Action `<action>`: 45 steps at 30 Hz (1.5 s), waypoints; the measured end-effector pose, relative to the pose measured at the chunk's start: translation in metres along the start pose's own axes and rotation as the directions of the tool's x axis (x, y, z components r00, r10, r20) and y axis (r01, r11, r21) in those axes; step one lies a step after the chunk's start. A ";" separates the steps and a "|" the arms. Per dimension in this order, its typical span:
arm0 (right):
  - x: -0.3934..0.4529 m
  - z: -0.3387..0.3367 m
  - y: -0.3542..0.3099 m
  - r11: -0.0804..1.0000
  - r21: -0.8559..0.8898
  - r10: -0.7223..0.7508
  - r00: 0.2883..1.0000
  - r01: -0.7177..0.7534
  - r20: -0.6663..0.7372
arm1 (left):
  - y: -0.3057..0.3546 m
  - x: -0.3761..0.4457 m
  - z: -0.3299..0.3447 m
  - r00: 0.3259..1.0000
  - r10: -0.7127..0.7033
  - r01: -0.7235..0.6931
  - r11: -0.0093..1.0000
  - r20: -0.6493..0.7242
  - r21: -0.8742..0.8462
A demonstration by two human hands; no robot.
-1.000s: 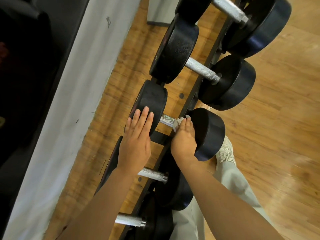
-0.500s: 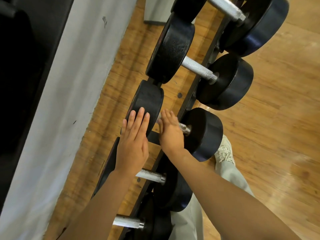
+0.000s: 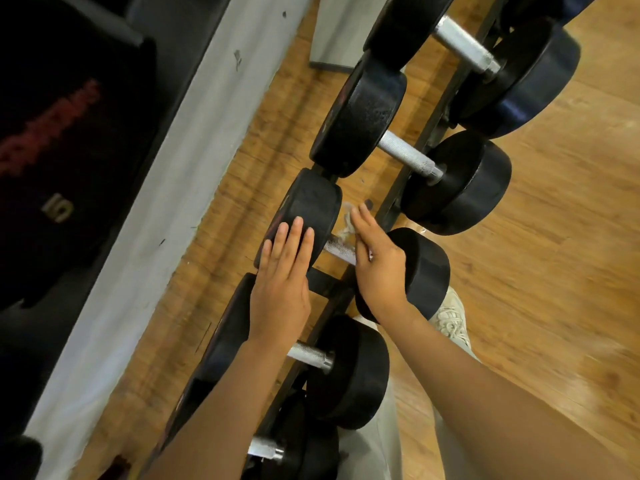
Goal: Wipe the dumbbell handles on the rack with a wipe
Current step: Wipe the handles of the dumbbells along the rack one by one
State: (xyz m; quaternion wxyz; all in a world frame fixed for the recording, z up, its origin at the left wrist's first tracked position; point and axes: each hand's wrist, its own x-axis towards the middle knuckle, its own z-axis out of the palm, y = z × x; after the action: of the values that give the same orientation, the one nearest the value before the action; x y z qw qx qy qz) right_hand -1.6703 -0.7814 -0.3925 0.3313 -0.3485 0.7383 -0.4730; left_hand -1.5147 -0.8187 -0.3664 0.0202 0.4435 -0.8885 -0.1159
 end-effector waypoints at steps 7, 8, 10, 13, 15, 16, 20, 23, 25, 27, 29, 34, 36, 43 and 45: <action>-0.008 0.015 -0.031 0.953 -0.134 -0.200 0.894 0.273 0.400 | 0.005 -0.025 0.008 0.989 -0.142 0.139 0.988 -0.044 -0.059; -0.009 0.020 -0.028 0.923 -0.206 -0.214 0.877 0.326 0.431 | 0.005 -0.029 0.009 0.986 -0.159 0.155 0.985 -0.048 -0.079; -0.002 0.025 -0.023 0.852 -0.316 -0.248 0.854 0.417 0.458 | 0.003 -0.033 0.009 0.981 -0.184 0.175 0.977 -0.062 -0.120; 0.033 0.028 -0.035 0.852 -0.342 -0.208 0.857 0.395 0.472 | 0.001 -0.034 0.009 0.982 -0.180 0.169 0.975 -0.063 -0.143; 0.055 0.034 -0.044 0.886 -0.312 -0.156 0.856 0.342 0.493 | 0.003 -0.034 0.011 0.979 -0.191 0.179 0.973 -0.071 -0.148; 0.059 0.035 -0.045 0.888 -0.301 -0.168 0.856 0.347 0.489 | 0.006 -0.033 0.013 0.975 -0.210 0.195 0.967 -0.077 -0.166; 0.035 0.018 -0.022 0.892 -0.208 -0.269 0.839 0.402 0.472 | 0.018 -0.031 0.021 0.946 -0.293 0.253 0.934 -0.137 -0.251; 0.023 0.006 -0.003 0.896 -0.126 -0.314 0.807 0.426 0.500 | 0.022 -0.029 0.029 0.930 -0.326 0.275 0.924 -0.169 -0.267; 0.030 0.009 -0.002 0.870 -0.144 -0.340 0.786 0.471 0.517 | 0.025 -0.028 0.034 0.919 -0.354 0.297 0.912 -0.175 -0.284; 0.045 0.020 -0.012 0.850 -0.182 -0.343 0.782 0.494 0.521 | 0.028 -0.027 0.037 0.908 -0.376 0.315 0.903 -0.184 -0.293; 0.062 0.031 -0.022 0.844 -0.212 -0.337 0.794 0.493 0.505 | 0.031 -0.026 0.038 0.899 -0.388 0.318 0.896 -0.201 -0.309; 0.046 0.016 0.002 0.754 -0.147 -0.491 0.699 0.640 0.520 | 0.036 -0.023 0.043 0.889 -0.405 0.315 0.879 -0.213 -0.358; 0.037 0.001 0.018 0.697 -0.098 -0.553 0.619 0.711 0.557 | 0.036 -0.023 0.045 0.886 -0.410 0.314 0.874 -0.216 -0.371; 0.055 0.023 -0.005 0.633 -0.115 -0.606 0.582 0.766 0.543 | 0.032 -0.020 0.053 0.892 -0.383 0.264 0.873 -0.242 -0.410; 0.055 0.030 -0.010 0.647 -0.091 -0.613 0.588 0.757 0.527 | 0.029 -0.023 0.051 0.902 -0.353 0.245 0.892 -0.250 -0.379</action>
State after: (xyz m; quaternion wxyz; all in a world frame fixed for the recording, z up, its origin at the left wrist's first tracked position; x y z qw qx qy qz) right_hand -1.6735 -0.8443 -0.4015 0.2231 -0.7548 0.5084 -0.3492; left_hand -1.5307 -0.7737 -0.4083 0.2180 0.5788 -0.7607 -0.1970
